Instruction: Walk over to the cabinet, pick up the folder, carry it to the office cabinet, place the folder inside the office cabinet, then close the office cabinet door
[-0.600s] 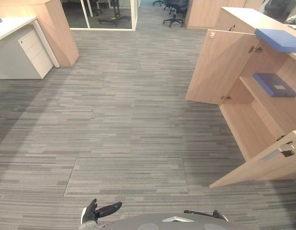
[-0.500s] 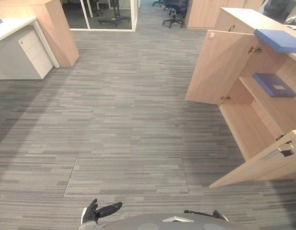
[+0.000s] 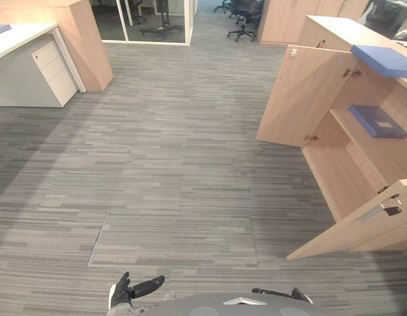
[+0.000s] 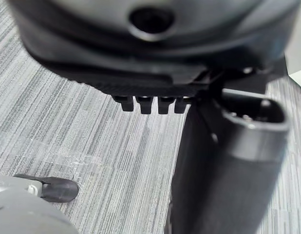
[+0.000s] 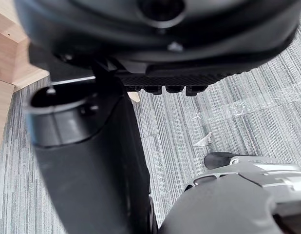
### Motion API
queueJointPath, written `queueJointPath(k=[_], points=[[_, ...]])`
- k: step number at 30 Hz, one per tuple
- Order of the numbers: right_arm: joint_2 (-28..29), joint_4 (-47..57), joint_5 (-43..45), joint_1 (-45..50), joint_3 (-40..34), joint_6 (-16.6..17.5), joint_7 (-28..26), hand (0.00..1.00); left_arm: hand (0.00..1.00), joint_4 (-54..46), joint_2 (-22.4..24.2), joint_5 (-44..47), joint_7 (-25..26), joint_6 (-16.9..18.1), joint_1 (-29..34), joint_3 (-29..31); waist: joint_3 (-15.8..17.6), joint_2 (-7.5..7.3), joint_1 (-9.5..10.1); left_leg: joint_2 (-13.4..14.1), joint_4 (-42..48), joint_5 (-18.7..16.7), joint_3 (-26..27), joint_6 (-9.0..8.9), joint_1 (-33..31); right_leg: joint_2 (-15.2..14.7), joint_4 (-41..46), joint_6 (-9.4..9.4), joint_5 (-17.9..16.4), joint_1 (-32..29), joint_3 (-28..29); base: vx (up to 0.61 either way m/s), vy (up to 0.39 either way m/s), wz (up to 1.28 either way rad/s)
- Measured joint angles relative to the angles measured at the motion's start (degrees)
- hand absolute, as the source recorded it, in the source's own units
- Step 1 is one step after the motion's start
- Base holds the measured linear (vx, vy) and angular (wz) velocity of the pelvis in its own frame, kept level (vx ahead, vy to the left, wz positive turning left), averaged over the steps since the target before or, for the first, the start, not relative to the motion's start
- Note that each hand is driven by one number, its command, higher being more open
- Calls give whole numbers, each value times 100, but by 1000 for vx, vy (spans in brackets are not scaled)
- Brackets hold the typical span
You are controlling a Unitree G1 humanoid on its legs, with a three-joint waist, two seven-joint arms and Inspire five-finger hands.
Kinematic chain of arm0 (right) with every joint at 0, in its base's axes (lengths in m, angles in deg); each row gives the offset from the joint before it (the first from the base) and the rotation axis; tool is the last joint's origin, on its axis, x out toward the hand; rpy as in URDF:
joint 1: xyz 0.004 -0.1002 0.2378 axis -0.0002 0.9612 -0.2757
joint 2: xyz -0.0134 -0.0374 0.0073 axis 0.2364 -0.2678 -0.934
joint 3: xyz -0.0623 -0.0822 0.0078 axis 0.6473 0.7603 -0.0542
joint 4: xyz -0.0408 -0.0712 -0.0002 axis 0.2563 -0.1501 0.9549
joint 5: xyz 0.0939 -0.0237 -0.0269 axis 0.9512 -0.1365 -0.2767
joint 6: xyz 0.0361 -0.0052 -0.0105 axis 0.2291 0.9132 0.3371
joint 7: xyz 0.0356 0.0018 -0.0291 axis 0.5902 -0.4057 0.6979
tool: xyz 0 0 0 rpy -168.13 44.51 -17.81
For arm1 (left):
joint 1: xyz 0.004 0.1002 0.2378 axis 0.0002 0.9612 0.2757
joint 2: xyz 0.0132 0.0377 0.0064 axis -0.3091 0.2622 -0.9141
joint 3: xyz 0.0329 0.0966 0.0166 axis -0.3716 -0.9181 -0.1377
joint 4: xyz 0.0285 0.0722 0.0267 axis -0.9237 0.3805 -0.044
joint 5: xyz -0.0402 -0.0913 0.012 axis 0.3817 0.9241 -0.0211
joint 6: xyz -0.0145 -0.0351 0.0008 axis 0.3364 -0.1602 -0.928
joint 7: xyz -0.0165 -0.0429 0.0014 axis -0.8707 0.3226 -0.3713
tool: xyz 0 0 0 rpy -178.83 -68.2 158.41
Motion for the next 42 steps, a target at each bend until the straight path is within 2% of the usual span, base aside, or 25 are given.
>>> queueJointPath(k=[26,29,30,31,32,33,34,35,36,37,38,40,41,42], points=[[23,-116,-1,-63,70,39,-30,100,100,7,-144,50,-306,6,-21,-239,7,-59,-3,-25,-3,77,-143,-6,-17,-18,-62,14,44,83,-173,-18,-9,3],[17,-117,-2,-68,128,39,-30,100,100,5,-198,39,-311,6,-46,-410,4,-59,-4,-20,32,80,-136,-8,-61,-22,-22,16,42,41,-169,-36,-5,1],[17,-118,-1,-83,228,44,-31,100,100,0,-237,40,-332,7,-62,-450,-19,-111,-10,-28,314,-74,-131,-101,-325,-50,34,14,33,-96,-175,-37,0,2],[0,-132,6,-124,307,73,-46,100,100,-79,-261,43,-345,8,-118,-438,8,-126,-8,-4,1163,-478,-88,-159,-837,-70,196,-90,-62,-287,-171,-51,1,-3],[-19,-134,27,-132,306,85,-49,100,100,-120,-257,54,-345,9,-137,-438,70,-95,5,60,1640,-718,-12,-292,-1069,-61,278,-132,-92,-352,-176,-84,11,-15],[-61,-146,134,-186,315,91,-54,100,100,-146,-238,100,-348,8,-155,-435,226,19,38,205,2472,-1032,154,-643,-1403,-7,362,-181,-124,-335,-175,-99,32,-7],[-86,-170,217,-246,325,92,-69,100,100,-154,-226,204,-379,1,-165,-373,263,59,17,348,3329,-1073,425,-730,-1799,8,397,-233,-159,-317,-180,-87,47,0],[-99,-183,222,-242,325,93,-68,100,100,-167,-200,259,-400,2,-182,-310,287,37,2,418,3768,-1011,548,-729,-2006,1,424,-262,-178,-290,-178,-51,84,5],[-133,-196,225,-230,322,106,-56,100,100,-171,-141,404,-397,14,-223,-215,414,61,24,577,4655,-1116,708,-685,-2341,-50,516,-256,-226,-190,-170,-19,162,-7],[-169,-195,230,-272,291,104,-34,100,100,-171,-109,614,-397,38,-219,-100,461,133,47,761,5162,-1349,889,-462,-2536,-134,584,-197,-283,-112,-158,1,183,-13],[-184,-195,231,-236,269,102,-25,100,100,-175,-57,686,-393,76,-211,-58,451,145,55,853,5136,-1430,945,-358,-2602,-228,602,-128,-328,-59,-133,31,179,-15],[-196,-187,229,-226,272,104,-24,100,100,-179,-21,688,-384,103,-211,-38,452,144,79,919,4547,-1452,881,-327,-2607,-462,677,-18,-400,-74,-5,110,246,-24],[-203,-158,231,-229,271,106,-22,100,100,-178,-28,688,-380,107,-210,11,453,147,71,958,3907,-1410,666,-349,-2606,-654,681,46,-440,-112,60,181,415,-37],[-207,-143,231,-237,270,129,-17,100,100,-177,-25,693,-361,110,-206,20,452,145,63,991,3269,-1288,328,-464,-2593,-837,673,149,-497,-168,168,172,388,-31]])
